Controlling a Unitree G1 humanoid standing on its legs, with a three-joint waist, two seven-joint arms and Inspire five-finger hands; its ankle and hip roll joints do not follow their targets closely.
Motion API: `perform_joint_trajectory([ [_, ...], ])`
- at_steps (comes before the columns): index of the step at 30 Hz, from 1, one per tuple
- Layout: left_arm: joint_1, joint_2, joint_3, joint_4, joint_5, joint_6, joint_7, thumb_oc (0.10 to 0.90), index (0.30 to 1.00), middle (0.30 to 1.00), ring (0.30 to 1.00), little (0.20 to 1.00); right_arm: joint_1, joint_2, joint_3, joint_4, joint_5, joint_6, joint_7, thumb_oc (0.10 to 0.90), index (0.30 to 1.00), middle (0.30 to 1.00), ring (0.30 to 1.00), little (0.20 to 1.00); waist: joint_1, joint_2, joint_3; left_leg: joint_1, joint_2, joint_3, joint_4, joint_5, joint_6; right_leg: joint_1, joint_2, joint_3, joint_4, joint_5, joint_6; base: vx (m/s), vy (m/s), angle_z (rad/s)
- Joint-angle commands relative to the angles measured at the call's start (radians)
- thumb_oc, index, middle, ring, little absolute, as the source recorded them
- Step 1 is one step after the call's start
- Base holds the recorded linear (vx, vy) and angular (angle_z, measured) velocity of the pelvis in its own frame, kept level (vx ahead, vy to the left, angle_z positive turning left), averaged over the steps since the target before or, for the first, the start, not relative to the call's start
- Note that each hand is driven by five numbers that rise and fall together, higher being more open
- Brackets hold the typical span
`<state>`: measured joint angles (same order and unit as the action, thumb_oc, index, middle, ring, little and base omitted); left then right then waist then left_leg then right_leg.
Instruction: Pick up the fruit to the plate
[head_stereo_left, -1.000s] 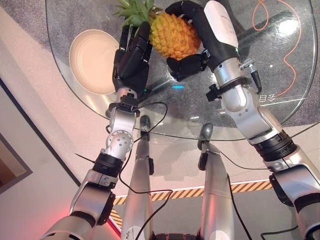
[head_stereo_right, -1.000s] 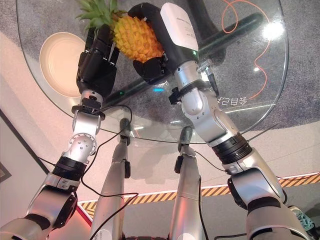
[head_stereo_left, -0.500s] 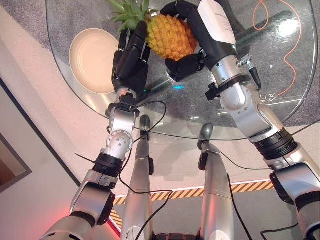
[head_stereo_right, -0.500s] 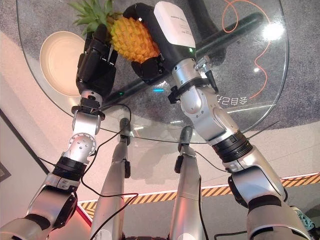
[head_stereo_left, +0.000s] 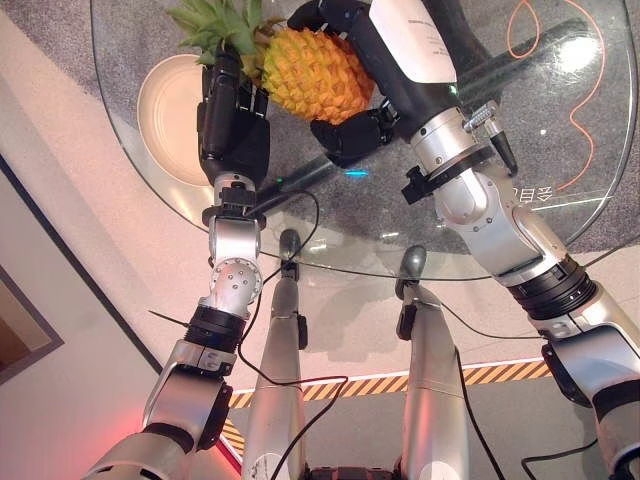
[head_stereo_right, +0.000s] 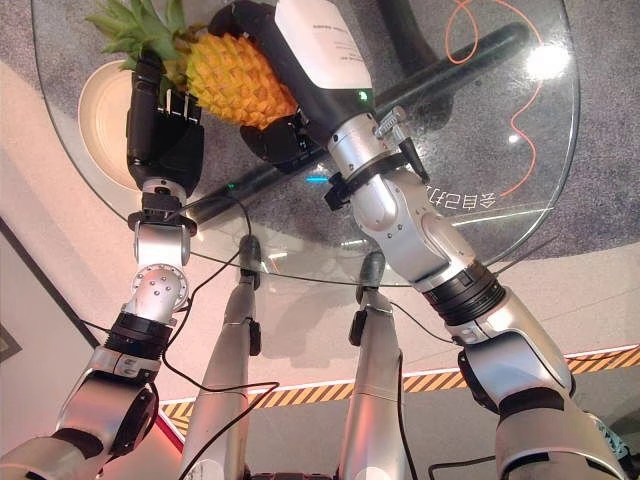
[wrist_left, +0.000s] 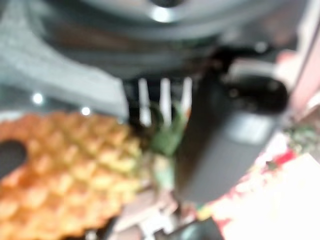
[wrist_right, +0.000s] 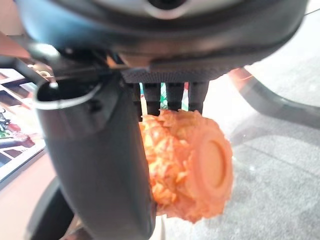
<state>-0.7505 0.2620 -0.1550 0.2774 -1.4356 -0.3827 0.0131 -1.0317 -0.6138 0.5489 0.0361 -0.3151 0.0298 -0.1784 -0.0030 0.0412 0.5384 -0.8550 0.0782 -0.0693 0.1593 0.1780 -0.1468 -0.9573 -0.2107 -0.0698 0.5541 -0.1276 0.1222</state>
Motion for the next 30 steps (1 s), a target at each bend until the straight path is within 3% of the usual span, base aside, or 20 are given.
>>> perform_joint_trajectory([
  [1, -0.177, 0.010, -0.044, -0.128, 0.082, -0.024, -0.141, 0.100, 0.300, 0.300, 0.300, 0.200, -0.129, 0.037, 0.044, -0.148, -0.006, -0.120, 0.006, 0.100, 0.300, 0.300, 0.300, 0.200, -0.002, -0.040, -0.018, 0.003, -0.073, 0.043, 0.091, -0.083, 0.053, 0.119, 0.076, -0.049, -0.299, 0.193, 0.009, 0.00, 0.000, 0.00],
  [19, -0.182, 0.008, -0.038, -0.117, 0.088, -0.031, -0.145, 0.100, 0.300, 0.300, 0.300, 0.200, -0.130, 0.042, 0.026, -0.141, -0.013, -0.104, -0.017, 0.100, 0.300, 0.300, 0.300, 0.200, -0.003, -0.038, -0.018, 0.000, -0.076, 0.041, 0.093, -0.088, 0.054, 0.114, 0.076, -0.045, -0.300, 0.191, 0.009, 0.00, 0.000, 0.00],
  [20, -0.180, 0.007, -0.037, -0.117, 0.088, -0.031, -0.144, 0.100, 0.300, 0.300, 0.300, 0.200, -0.127, 0.043, 0.026, -0.141, -0.011, -0.102, -0.017, 0.270, 0.446, 0.446, 0.446, 0.370, -0.003, -0.038, -0.018, 0.007, -0.075, 0.041, 0.095, -0.097, 0.053, 0.120, 0.077, -0.045, -0.297, 0.183, 0.010, 0.00, 0.000, 0.00],
  [21, -0.179, 0.006, -0.036, -0.120, 0.091, -0.032, -0.139, 0.100, 0.300, 0.300, 0.300, 0.200, -0.125, 0.044, 0.024, -0.141, -0.005, -0.094, -0.026, 0.800, 0.900, 0.900, 0.900, 0.900, -0.002, -0.038, -0.018, 0.008, -0.075, 0.040, 0.094, -0.098, 0.053, 0.121, 0.076, -0.045, -0.297, 0.183, 0.010, 0.00, 0.000, 0.00],
  [30, -0.180, 0.000, -0.017, -0.104, 0.107, -0.113, -0.112, 0.100, 0.300, 0.300, 0.300, 0.200, -0.100, 0.062, -0.007, -0.117, 0.017, -0.069, -0.101, 0.800, 0.900, 0.900, 0.900, 0.900, -0.006, -0.037, -0.018, 0.008, -0.074, 0.041, 0.093, -0.099, 0.054, 0.120, 0.079, -0.041, -0.296, 0.180, 0.009, 0.00, 0.000, 0.00],
])
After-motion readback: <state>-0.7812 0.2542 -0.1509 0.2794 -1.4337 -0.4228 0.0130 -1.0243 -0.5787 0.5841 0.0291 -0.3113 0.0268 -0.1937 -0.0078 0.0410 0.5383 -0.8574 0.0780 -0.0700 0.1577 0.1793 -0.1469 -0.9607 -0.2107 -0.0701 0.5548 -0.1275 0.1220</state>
